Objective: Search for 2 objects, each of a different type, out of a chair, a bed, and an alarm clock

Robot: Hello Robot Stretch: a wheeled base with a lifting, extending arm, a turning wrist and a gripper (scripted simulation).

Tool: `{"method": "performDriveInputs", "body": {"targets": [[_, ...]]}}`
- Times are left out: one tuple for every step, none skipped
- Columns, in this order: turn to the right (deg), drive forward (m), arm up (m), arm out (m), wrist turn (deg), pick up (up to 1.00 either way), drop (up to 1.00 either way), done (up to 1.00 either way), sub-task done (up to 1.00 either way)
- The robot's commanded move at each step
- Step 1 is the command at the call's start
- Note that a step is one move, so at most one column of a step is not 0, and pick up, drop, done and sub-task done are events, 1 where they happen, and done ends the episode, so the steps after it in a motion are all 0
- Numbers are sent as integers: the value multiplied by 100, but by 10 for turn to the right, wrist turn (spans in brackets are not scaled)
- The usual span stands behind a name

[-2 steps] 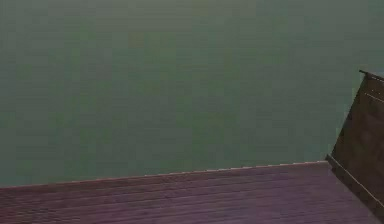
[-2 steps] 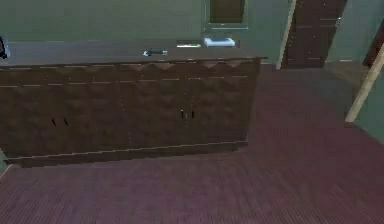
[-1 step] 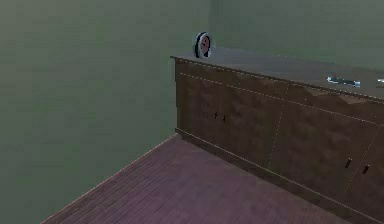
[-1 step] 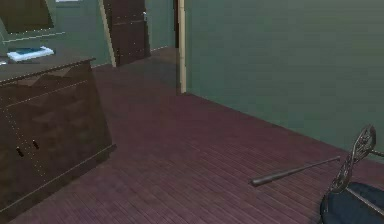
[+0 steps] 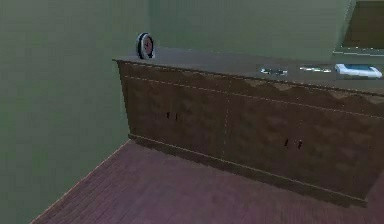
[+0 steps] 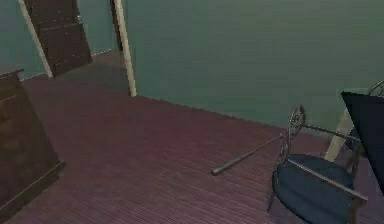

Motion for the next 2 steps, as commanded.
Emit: {"method": "performDriveInputs", "body": {"targets": [[0,100,0,0,0,0,0,0,0],[0,10,0,0,0,0,0,0,0]]}}
